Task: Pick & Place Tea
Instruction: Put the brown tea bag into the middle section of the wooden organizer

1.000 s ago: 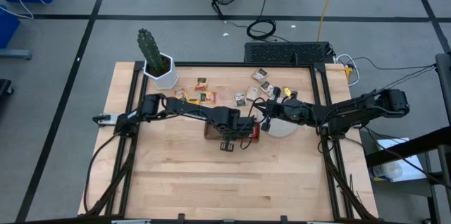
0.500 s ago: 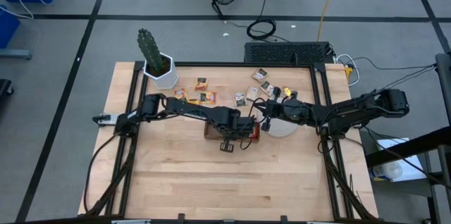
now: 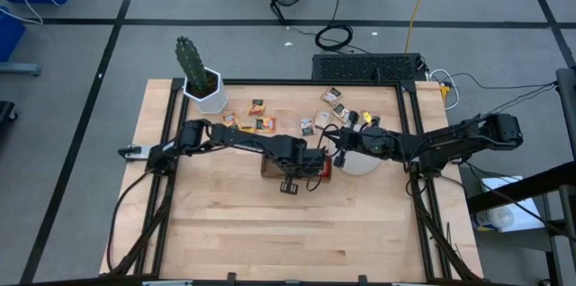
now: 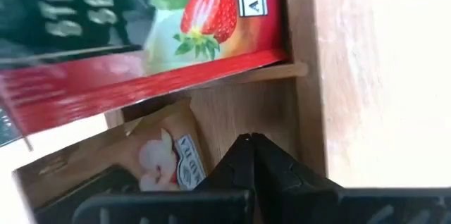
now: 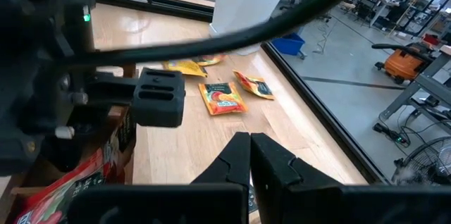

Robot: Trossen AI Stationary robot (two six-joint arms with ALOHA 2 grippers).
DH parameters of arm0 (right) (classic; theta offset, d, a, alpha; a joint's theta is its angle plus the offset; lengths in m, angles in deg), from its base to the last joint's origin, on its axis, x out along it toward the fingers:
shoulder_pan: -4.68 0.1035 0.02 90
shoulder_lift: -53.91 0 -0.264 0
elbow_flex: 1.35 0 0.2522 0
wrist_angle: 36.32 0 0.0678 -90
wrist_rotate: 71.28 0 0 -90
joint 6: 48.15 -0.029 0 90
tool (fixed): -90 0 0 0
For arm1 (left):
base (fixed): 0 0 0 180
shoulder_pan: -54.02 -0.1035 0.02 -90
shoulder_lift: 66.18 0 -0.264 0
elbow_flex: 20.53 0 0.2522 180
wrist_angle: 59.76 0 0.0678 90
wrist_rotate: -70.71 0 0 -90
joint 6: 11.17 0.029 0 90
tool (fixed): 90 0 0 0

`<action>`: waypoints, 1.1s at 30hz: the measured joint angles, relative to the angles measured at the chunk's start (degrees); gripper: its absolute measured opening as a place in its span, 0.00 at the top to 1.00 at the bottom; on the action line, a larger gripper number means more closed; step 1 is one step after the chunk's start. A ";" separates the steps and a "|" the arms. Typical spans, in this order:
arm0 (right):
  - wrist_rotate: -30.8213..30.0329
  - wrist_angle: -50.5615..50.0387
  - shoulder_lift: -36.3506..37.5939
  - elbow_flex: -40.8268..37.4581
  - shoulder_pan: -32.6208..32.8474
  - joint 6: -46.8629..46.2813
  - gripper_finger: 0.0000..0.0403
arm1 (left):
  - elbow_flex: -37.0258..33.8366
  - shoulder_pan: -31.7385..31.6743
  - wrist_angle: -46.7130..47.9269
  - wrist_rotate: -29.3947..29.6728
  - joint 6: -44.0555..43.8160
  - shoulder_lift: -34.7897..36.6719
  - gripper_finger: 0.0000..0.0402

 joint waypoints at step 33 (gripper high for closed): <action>-0.32 -28.38 28.09 -0.02 1.62 -0.22 1.00 | -27.71 -1.95 -25.20 -6.64 5.71 35.89 1.00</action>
